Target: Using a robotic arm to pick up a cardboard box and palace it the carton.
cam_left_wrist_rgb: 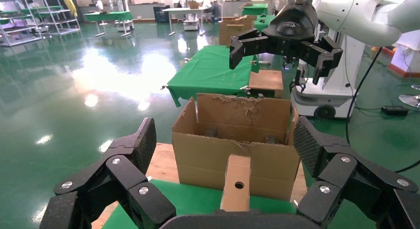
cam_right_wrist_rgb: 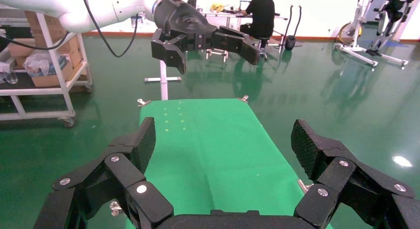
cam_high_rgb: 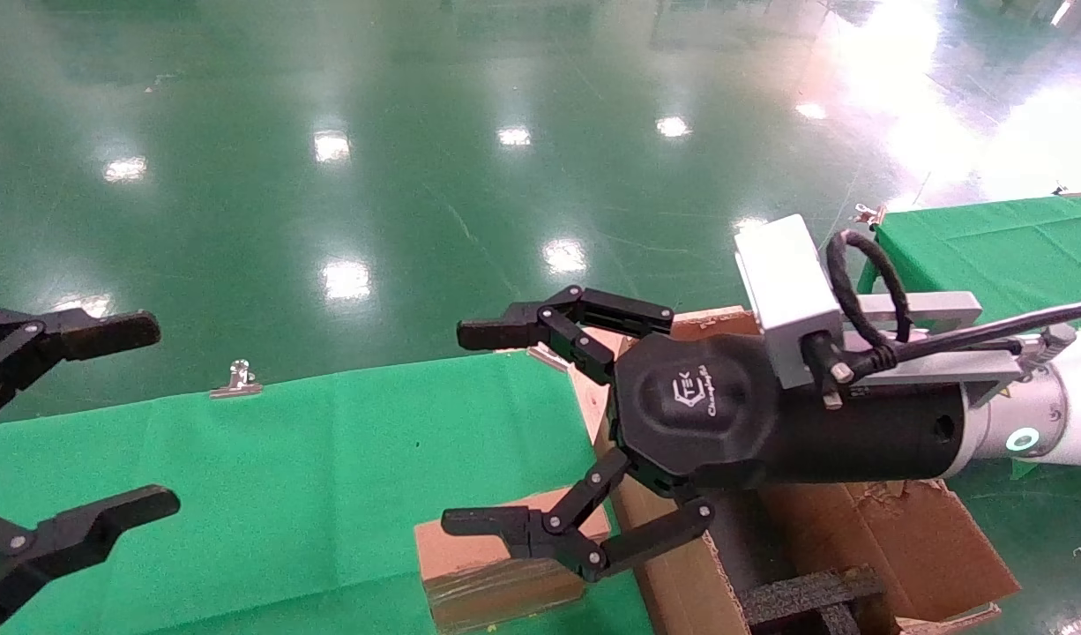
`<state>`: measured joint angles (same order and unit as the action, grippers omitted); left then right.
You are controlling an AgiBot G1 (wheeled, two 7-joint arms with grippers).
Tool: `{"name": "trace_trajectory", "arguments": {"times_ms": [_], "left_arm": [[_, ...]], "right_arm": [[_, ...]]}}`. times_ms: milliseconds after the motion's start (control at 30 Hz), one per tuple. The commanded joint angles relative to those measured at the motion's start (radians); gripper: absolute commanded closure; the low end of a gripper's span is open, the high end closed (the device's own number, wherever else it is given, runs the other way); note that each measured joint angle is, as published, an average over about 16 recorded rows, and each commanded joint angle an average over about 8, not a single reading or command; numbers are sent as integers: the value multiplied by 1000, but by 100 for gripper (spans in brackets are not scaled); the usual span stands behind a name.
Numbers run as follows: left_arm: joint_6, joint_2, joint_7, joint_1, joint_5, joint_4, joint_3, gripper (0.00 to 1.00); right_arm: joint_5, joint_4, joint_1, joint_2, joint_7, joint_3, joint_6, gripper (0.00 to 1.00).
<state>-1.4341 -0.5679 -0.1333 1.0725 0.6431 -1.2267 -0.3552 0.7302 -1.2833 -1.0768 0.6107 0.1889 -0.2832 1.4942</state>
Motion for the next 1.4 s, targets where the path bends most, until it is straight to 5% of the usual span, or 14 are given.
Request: {"name": "trace_trajectory", "arguments": {"times_ms": [33, 467, 733, 767, 1133, 1400], "left_arm": [[0, 0, 0, 0, 0, 0, 0, 0], [0, 0, 0, 0, 0, 0, 0, 1], [0, 0, 0, 0, 0, 0, 0, 95], [0, 0, 0, 0, 0, 0, 0, 100], [0, 0, 0, 0, 0, 0, 0, 100], [0, 0, 0, 0, 0, 0, 0, 100]], "right_arm": [[0, 0, 0, 0, 0, 0, 0, 0], [0, 0, 0, 0, 0, 0, 0, 0], [0, 0, 0, 0, 0, 0, 0, 0], [0, 0, 0, 0, 0, 0, 0, 0], [44, -7, -18, -5, 29, -23, -6, 0], [282, -26, -124, 30, 97, -138, -1, 0]]}}
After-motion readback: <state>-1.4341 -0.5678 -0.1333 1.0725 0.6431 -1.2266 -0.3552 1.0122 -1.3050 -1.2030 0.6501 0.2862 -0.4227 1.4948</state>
